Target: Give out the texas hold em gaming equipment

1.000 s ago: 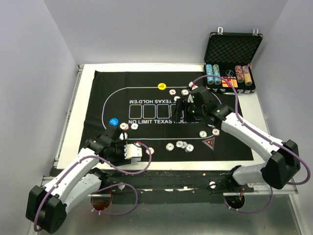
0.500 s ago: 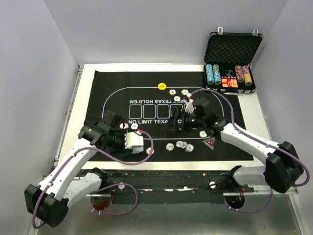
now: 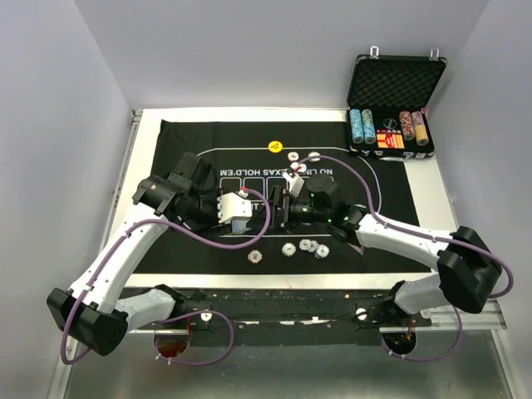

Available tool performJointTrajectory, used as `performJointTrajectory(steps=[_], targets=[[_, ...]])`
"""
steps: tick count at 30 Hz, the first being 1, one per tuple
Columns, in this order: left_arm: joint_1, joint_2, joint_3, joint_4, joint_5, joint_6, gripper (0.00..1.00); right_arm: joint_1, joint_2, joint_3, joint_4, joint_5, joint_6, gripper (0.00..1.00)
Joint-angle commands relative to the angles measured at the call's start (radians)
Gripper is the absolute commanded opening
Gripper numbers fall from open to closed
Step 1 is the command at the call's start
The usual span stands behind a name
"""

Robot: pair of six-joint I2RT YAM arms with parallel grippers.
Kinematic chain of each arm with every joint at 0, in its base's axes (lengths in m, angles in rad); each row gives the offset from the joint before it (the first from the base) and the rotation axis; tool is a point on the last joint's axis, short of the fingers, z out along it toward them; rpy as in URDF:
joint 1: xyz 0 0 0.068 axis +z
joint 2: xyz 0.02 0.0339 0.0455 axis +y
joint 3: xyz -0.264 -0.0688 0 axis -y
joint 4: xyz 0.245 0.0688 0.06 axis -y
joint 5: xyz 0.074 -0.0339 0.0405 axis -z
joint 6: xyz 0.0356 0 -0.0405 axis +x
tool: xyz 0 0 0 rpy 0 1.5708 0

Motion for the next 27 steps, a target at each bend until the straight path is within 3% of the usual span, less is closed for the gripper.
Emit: performJointTrajectory(steps=[1,15,27], targets=[[-0.014,0.013,0.056,-0.043,0.031,-0.015,0.43,0.018,0.031,0.0,0.165,-0.015,0.092,0.94],[-0.04,0.013,0.075,-0.035,0.022,-0.039,0.43,0.076,0.136,0.046,0.265,-0.016,0.146,0.91],[-0.059,0.016,0.092,-0.027,0.023,-0.062,0.43,0.089,0.221,0.034,0.464,-0.022,0.29,0.62]])
